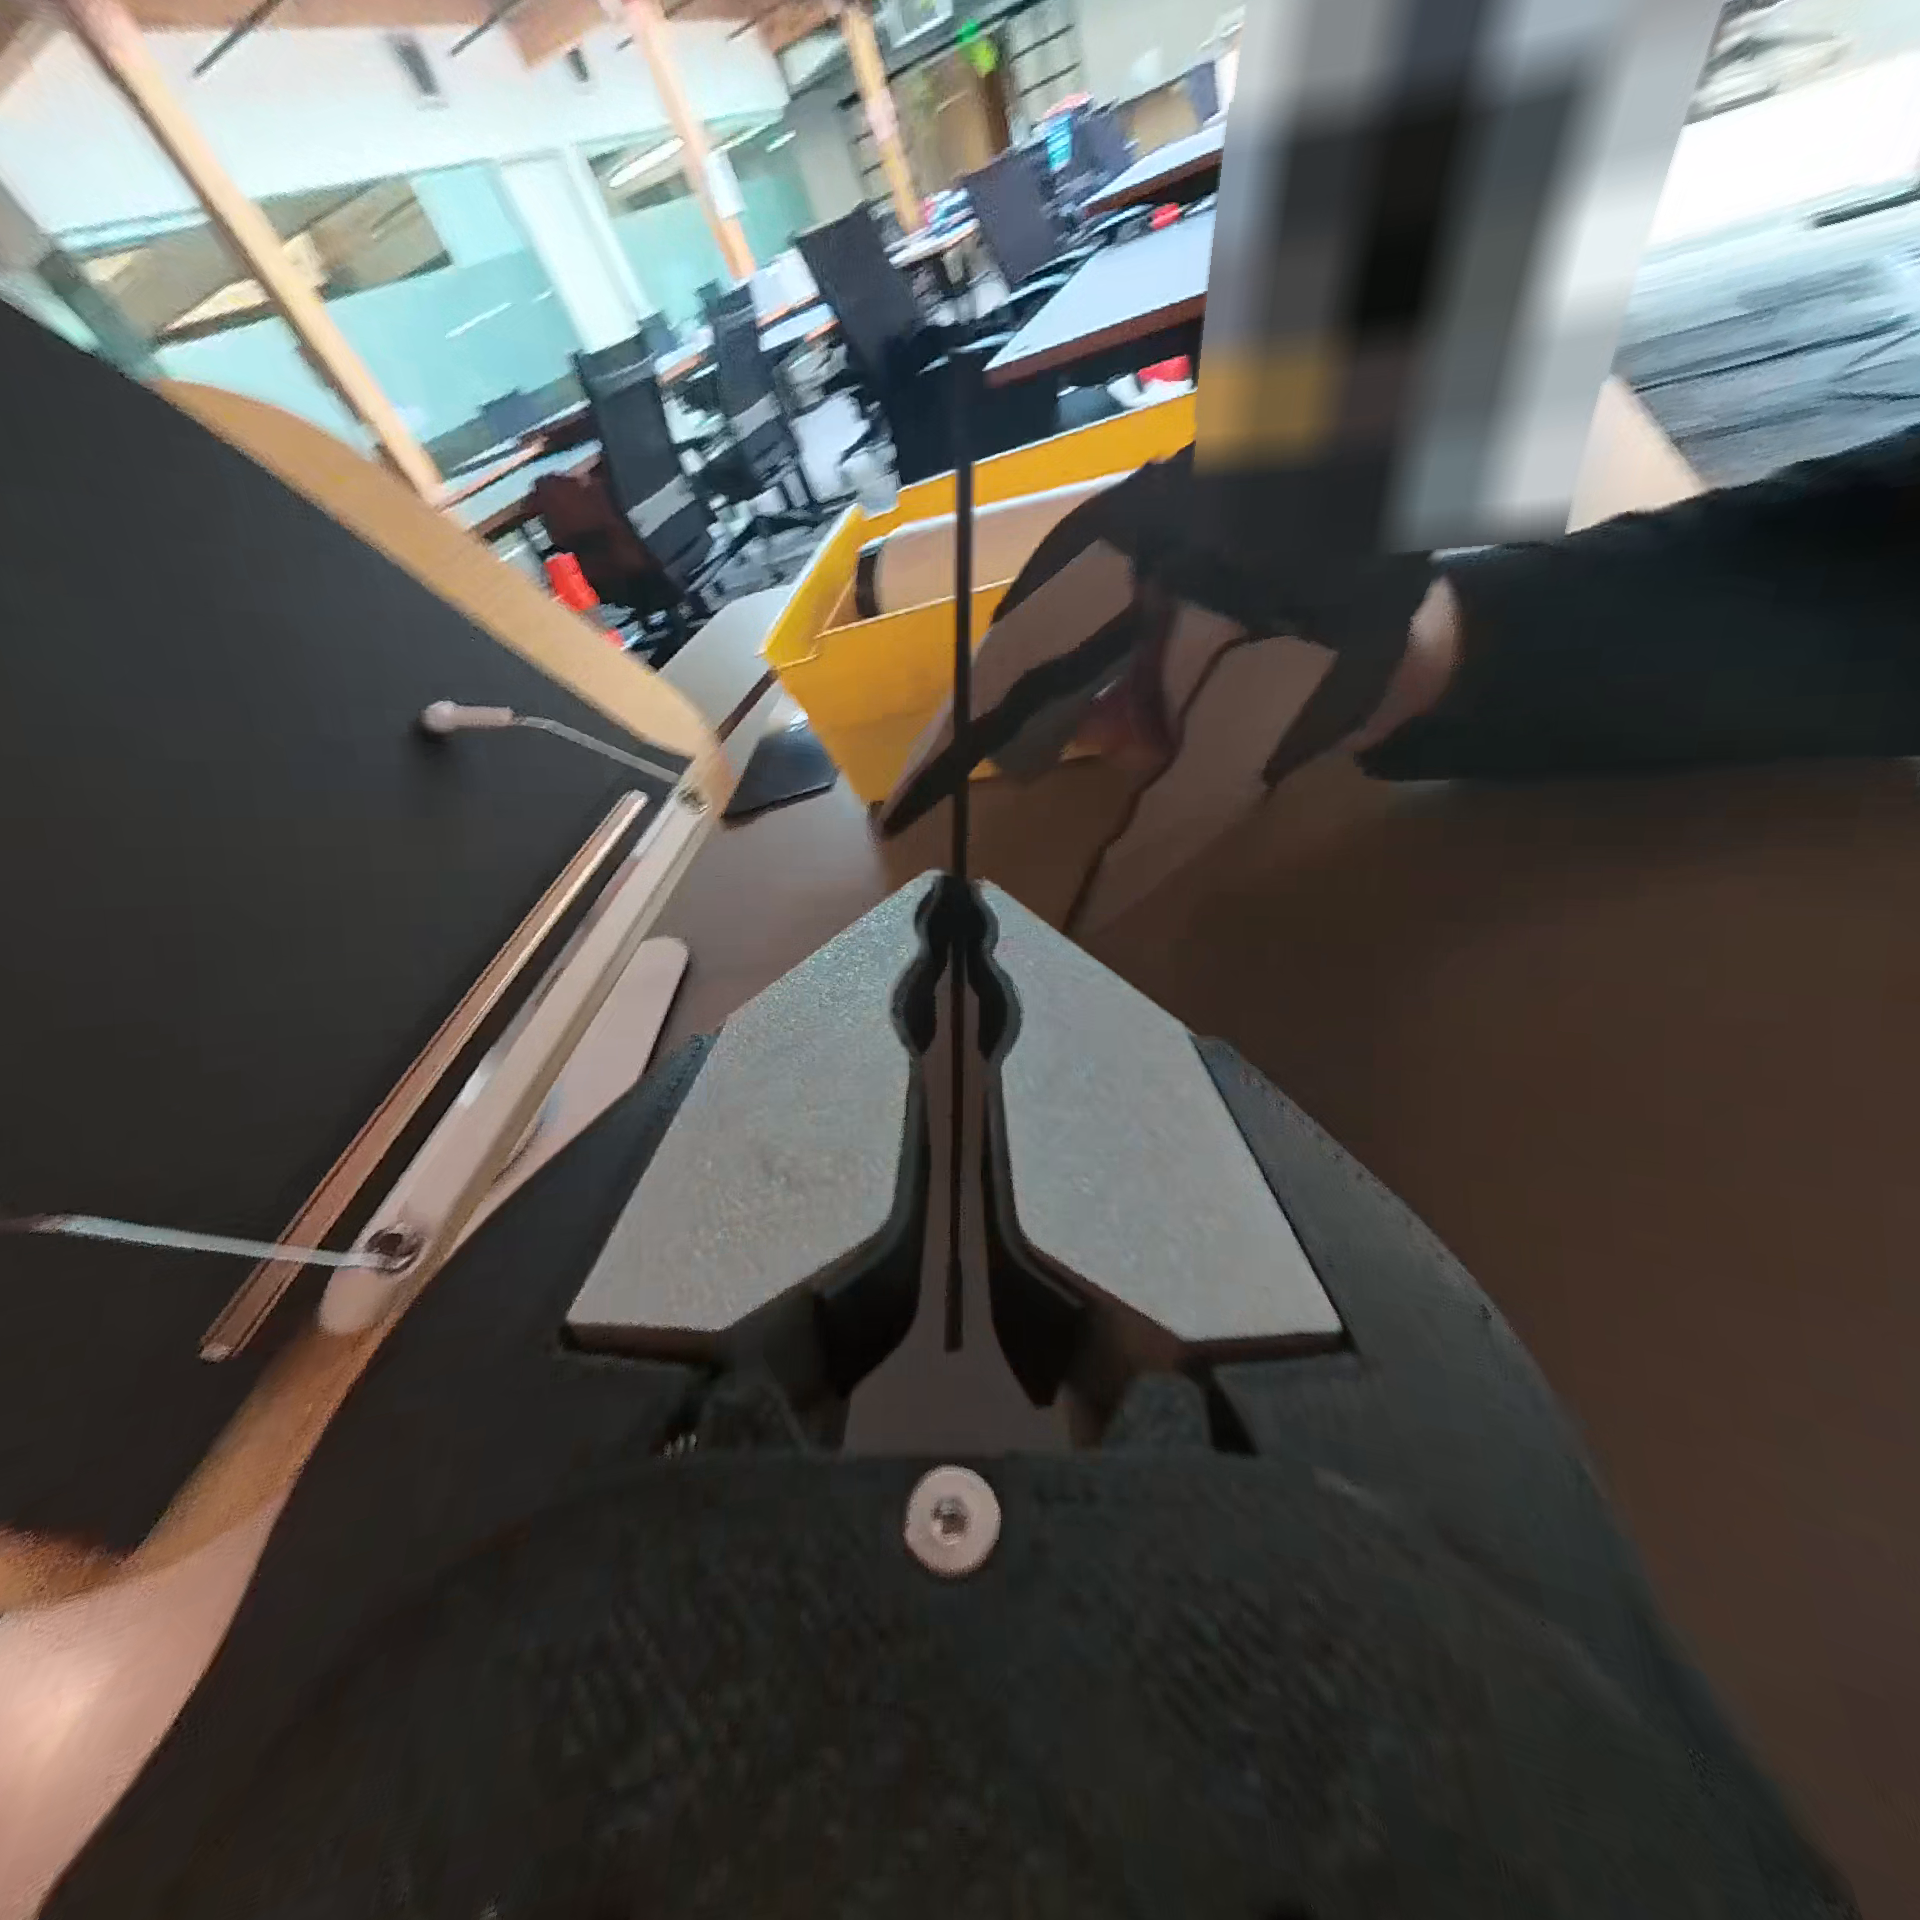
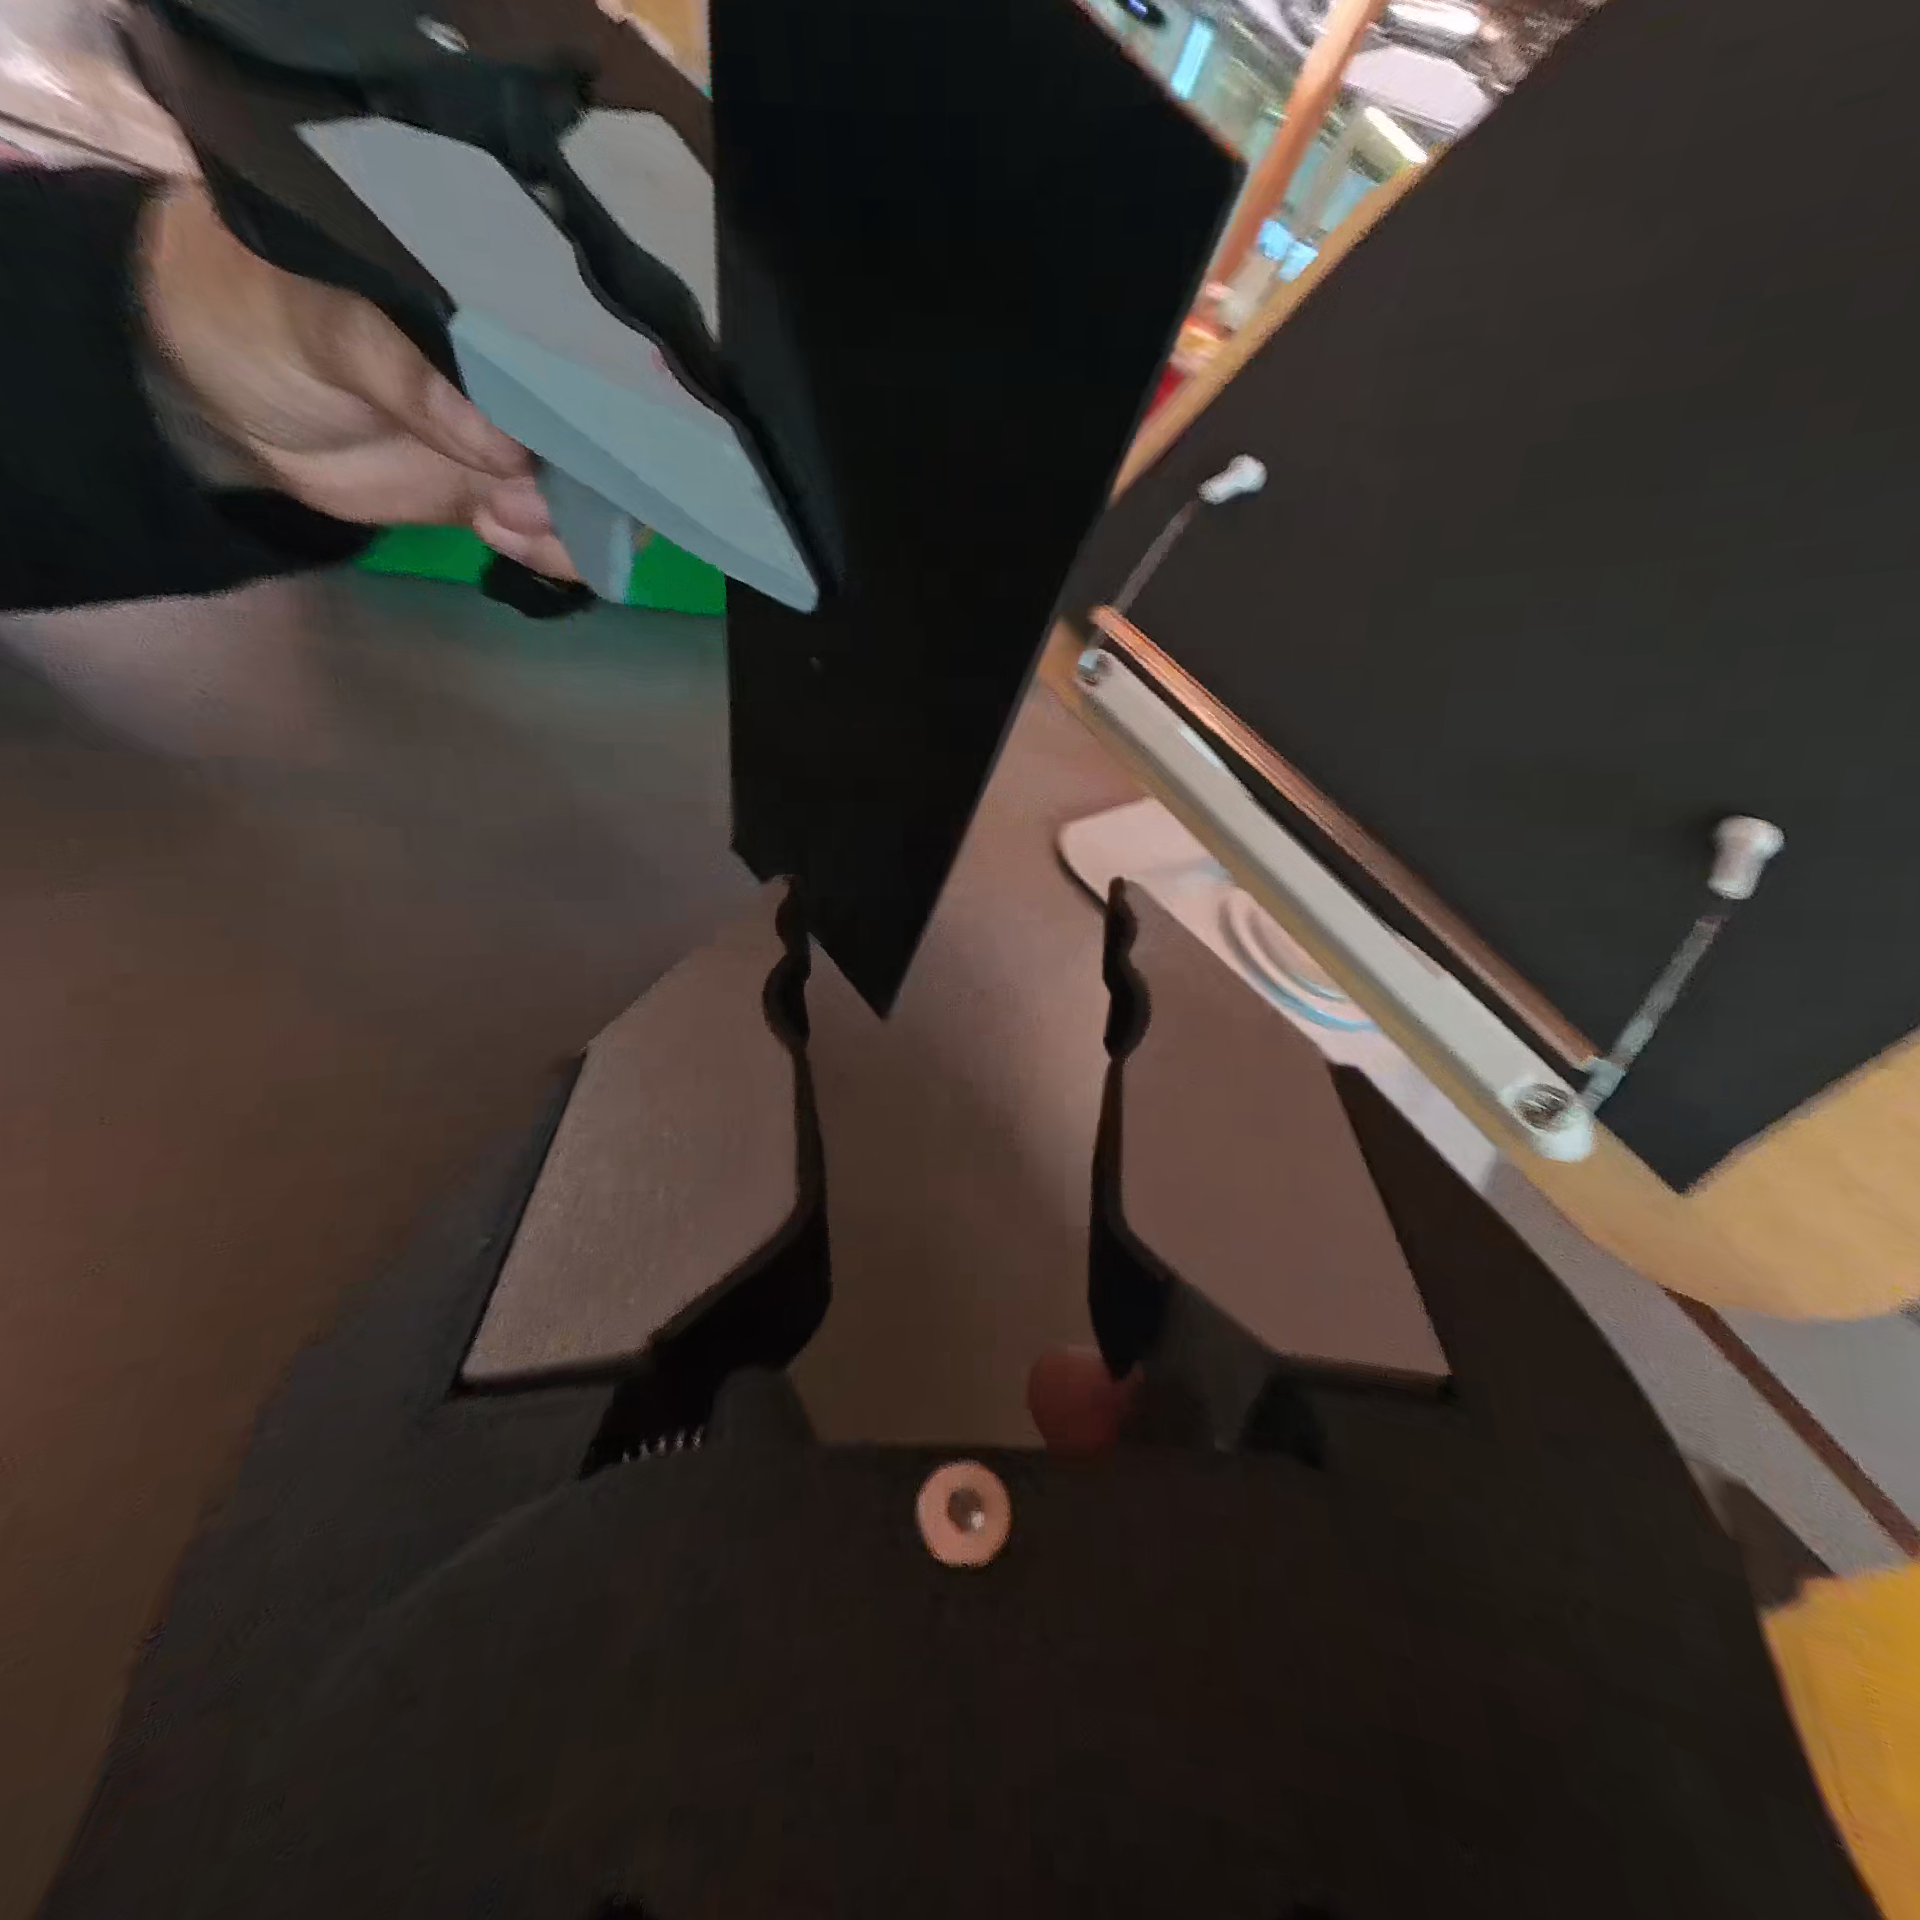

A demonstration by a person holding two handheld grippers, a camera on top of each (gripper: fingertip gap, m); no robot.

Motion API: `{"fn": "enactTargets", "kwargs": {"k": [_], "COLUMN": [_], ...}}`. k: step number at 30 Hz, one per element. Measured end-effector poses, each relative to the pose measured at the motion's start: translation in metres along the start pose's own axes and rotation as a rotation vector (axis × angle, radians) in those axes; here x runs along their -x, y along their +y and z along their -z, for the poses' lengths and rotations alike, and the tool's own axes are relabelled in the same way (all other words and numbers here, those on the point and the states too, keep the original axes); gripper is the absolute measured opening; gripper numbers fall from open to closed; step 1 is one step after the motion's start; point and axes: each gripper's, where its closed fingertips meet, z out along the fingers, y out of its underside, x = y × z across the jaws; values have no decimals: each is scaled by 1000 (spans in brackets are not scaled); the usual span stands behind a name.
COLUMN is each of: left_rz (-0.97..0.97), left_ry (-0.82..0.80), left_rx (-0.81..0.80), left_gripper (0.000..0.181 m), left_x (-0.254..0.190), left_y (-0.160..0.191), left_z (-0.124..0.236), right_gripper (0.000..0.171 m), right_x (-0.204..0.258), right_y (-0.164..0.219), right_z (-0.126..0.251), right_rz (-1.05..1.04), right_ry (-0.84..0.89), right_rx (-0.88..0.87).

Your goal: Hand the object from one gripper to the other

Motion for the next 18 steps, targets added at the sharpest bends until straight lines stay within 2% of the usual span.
{"fn": "enactTargets", "kwargs": {"k": [3,4,5,6,7,9,11,13,15,18], "left_rz": [85,131,163,178,182,182,135,49,-57,-351], "left_ry": [128,153,165,160,132,34,-57,-122,-207,-307], "left_rx": [-86,-103,-121,-136,-128,-106,-82,12,123,220], "left_gripper": [0,0,0,0,5,12,28,32,44,45], "left_x": [-17,-18,-18,-16,-11,3,14,21,30,33], "left_y": [-15,-18,-20,-21,-19,-12,-6,7,23,34], "left_z": [3,3,3,4,3,2,3,3,3,4], "right_gripper": [42,33,15,13,1,0,0,0,0,0], "right_x": [24,29,31,29,27,20,5,-9,-14,-14], "right_y": [-7,-10,-11,-10,-8,-7,-8,-9,-11,-16], "right_z": [-3,-3,-4,-5,-6,-4,0,6,13,19], "right_rz": [-21,-20,-25,-52,-106,-251,-424,-595,-750,-852], "right_ry": [-119,-142,-156,-155,-170,-213,-216,-244,-311,-379], "right_rx": [-27,-37,-36,-20,6,19,-18,-56,-80,-81]}}
